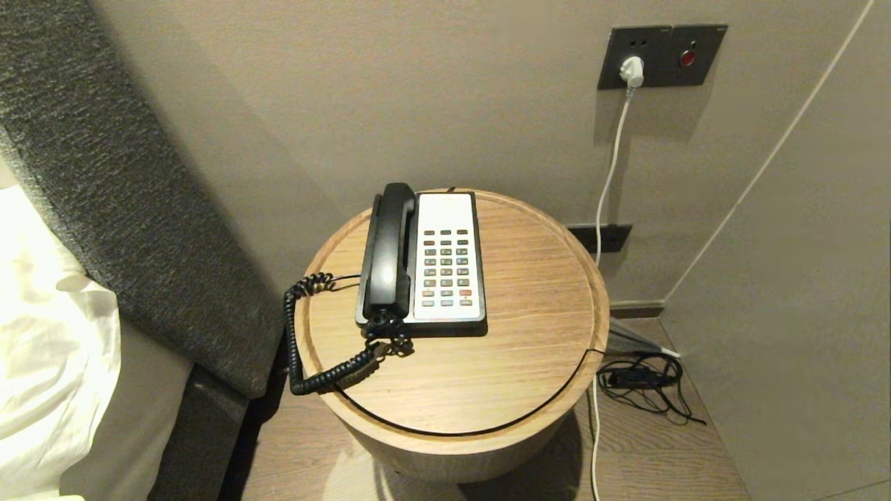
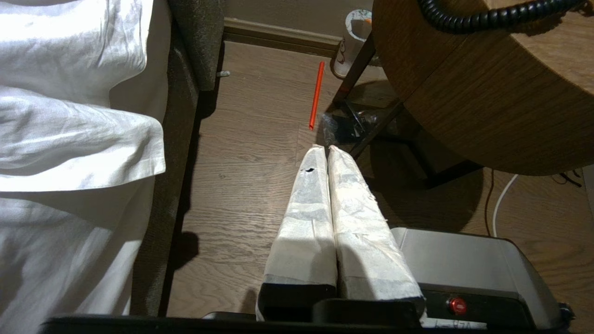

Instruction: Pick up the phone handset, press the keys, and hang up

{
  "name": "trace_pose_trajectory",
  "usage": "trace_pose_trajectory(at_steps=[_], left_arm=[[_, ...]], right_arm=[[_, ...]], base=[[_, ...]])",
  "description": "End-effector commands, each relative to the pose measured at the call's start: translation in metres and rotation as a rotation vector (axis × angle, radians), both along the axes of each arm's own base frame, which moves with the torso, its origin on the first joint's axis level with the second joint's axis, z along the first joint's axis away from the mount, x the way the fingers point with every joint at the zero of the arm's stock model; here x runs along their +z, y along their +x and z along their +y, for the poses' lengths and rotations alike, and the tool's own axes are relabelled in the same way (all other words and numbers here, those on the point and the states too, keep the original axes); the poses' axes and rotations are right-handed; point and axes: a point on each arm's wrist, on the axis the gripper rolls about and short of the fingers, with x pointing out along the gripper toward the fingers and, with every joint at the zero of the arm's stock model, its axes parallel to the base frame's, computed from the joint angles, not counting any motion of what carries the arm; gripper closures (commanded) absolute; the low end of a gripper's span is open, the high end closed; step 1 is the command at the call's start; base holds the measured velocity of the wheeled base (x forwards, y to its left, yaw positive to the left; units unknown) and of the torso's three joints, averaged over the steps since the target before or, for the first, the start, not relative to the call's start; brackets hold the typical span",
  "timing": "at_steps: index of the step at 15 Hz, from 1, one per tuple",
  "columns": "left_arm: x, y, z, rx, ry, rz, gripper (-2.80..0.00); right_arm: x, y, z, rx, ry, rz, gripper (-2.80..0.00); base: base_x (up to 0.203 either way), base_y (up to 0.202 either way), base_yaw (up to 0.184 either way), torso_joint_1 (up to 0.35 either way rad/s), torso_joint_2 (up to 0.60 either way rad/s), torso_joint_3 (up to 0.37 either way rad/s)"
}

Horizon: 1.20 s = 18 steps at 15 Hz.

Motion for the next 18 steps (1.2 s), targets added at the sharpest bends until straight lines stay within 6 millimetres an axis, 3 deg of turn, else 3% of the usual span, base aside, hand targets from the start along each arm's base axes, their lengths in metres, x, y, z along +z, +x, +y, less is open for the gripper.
trace_pose_trajectory(at_steps=[1,4,10,13,18], left_arm=[[-0.005,-0.003,0.000,-0.004,0.012,-0.015,0.00],[-0.021,-0.012,0.000,-0.008,0.050,-0.092,0.00],[-0.042,0.007,0.002,0.042,0.152,-0.213,0.00],[-0.045,0.009,0.002,0.023,0.161,-0.219,0.00],[-0.048,0.011,0.001,-0.026,0.262,-0.243,0.00]], right_arm=[[-0.011,0.005,-0.001,0.012,-0.025,-0.035,0.00],[-0.041,0.031,-0.004,-0.023,-0.074,-0.014,0.00],[-0.102,0.106,-0.008,-0.126,-0.199,-0.252,0.00],[-0.110,0.111,-0.007,-0.037,-0.329,-0.287,0.00],[-0.113,0.113,-0.006,-0.025,-0.339,-0.321,0.00]], base=[[0.000,0.000,0.000,0.000,0.00,0.000],[0.000,0.000,0.000,0.000,0.00,0.000],[0.000,0.000,0.000,0.000,0.00,0.000],[0.000,0.000,0.000,0.000,0.00,0.000],[0.000,0.000,0.000,0.000,0.00,0.000]])
